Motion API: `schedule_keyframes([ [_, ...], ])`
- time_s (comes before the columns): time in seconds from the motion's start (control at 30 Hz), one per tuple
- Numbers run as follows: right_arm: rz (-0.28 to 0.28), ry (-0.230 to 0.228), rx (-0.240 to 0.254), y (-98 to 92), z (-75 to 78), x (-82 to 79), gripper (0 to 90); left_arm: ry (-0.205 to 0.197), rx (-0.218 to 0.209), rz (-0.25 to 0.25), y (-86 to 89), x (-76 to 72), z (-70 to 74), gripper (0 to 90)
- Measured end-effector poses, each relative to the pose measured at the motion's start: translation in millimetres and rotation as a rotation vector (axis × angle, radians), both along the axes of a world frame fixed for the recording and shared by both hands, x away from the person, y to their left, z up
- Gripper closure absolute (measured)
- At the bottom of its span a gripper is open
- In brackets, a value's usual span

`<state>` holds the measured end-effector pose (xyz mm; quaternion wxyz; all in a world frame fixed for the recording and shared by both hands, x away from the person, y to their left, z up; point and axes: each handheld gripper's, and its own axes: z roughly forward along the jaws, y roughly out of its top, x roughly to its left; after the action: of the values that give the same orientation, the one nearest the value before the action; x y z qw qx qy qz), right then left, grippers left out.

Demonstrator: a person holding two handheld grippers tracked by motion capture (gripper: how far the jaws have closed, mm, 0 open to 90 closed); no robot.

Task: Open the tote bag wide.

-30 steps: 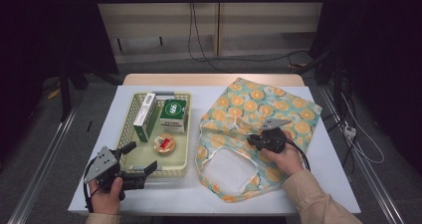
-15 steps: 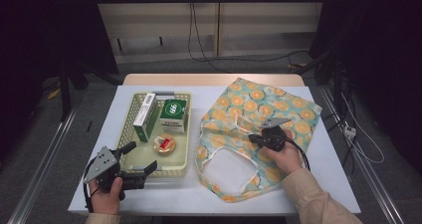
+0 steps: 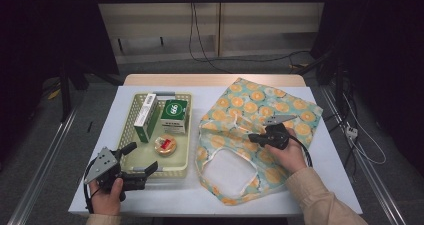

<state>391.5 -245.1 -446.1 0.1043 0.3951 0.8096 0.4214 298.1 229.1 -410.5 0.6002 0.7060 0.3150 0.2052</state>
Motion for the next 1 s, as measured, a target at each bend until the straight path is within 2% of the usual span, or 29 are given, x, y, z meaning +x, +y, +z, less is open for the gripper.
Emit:
schedule_keyframes([
  [0.1,0.027,0.000,0.025,4.9,5.7,-2.8,90.0,0.002,-0.003,0.000,-0.7,-0.3,0.0,2.4],
  [0.27,0.024,-0.040,0.020,4.5,22.1,-1.4,90.0,0.000,0.000,-0.002,-0.4,-0.2,0.1,2.4],
  [0.33,0.004,-0.062,0.005,0.7,28.5,1.7,90.0,0.000,-0.001,-0.002,-0.1,-0.2,0.0,2.4],
  [0.4,-0.020,-0.070,0.015,-5.5,32.7,6.7,90.0,0.002,0.000,-0.001,-0.2,-0.1,-0.3,2.4],
  [0.47,-0.061,-0.089,-0.004,-11.7,34.7,12.2,90.0,0.002,0.000,-0.002,-0.4,0.1,-0.4,2.4],
  [0.57,-0.106,-0.089,-0.030,-20.5,29.4,21.2,90.0,0.004,-0.001,-0.003,-0.4,0.3,-0.7,2.4],
  [0.73,-0.122,-0.055,-0.066,-25.4,11.2,30.6,89.2,0.007,-0.004,0.001,0.3,0.2,-1.3,2.4],
  [0.8,-0.121,-0.036,-0.045,-24.7,6.1,31.8,85.5,0.005,-0.001,0.001,0.8,0.4,-1.4,2.4],
  [0.9,-0.108,-0.023,-0.048,-20.6,0.9,30.8,77.1,0.007,-0.002,0.001,1.3,0.4,-1.7,2.4],
  [1.0,-0.090,-0.002,-0.066,-15.2,-2.8,27.9,62.0,0.007,-0.004,0.001,1.3,0.1,-1.7,2.4],
])
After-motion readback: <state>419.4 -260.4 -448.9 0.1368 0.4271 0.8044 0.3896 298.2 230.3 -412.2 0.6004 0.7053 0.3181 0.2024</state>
